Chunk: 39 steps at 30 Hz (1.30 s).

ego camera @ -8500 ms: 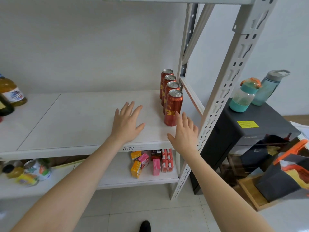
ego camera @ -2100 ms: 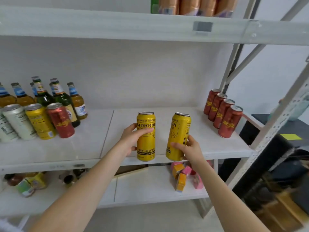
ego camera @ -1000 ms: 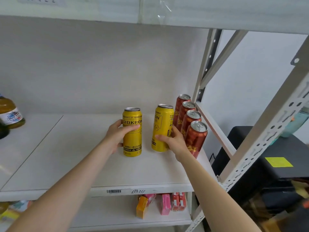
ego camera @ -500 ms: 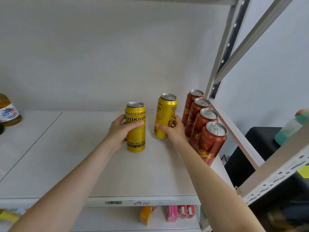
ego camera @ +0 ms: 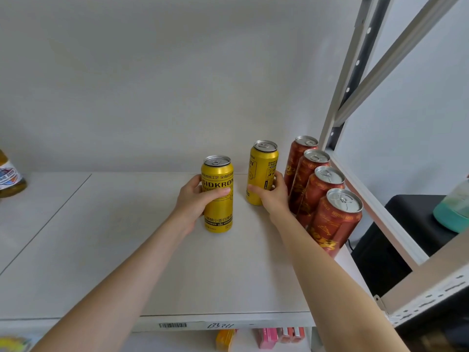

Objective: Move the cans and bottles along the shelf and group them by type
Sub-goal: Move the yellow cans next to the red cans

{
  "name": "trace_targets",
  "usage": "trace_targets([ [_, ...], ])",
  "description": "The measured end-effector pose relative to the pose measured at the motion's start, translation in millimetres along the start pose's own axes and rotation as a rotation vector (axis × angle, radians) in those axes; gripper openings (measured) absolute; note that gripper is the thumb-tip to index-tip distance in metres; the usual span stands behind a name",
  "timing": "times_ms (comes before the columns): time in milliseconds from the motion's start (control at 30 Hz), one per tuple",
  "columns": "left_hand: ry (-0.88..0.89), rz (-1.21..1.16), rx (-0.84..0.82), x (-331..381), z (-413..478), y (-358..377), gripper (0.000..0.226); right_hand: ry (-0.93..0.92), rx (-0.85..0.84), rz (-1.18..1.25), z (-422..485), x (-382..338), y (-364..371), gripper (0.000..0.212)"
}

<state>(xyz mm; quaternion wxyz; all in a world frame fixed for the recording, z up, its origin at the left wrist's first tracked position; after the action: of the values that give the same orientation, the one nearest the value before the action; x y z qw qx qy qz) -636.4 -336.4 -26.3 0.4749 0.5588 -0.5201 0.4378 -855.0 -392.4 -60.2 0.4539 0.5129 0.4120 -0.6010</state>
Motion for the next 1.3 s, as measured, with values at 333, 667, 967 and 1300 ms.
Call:
trace_targets([
  [333,0.003,0.001,-0.008,-1.2,8.3,-0.2,0.063,-0.016,-0.015,-0.012,17.2,8.6,1.0,0.080],
  [667,-0.019,-0.016,-0.040,-2.5,10.0,-2.7,0.048,0.023,0.031,-0.002,3.1,12.2,-10.2,0.092],
  [967,-0.075,0.072,-0.021,1.9,2.9,-11.9,0.049,-0.034,0.001,-0.039,-53.4,-3.1,-23.7,0.077],
  [1300,-0.055,0.163,-0.175,-1.3,-26.1,14.5,0.064,-0.016,-0.296,-0.144,-117.4,-3.3,23.8,0.077],
])
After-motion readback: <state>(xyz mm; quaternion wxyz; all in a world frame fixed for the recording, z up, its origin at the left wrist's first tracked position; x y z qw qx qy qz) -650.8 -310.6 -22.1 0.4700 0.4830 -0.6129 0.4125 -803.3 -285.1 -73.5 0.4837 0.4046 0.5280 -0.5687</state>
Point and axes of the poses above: each hand's wrist, its own z-axis towards the middle knuckle, its own y-axis out of the palm, x = y × z, the point moved 9 cm from there along z, towards the middle knuckle, and after that the axes turned 5 degrees about -y, right-handed, at the moved point
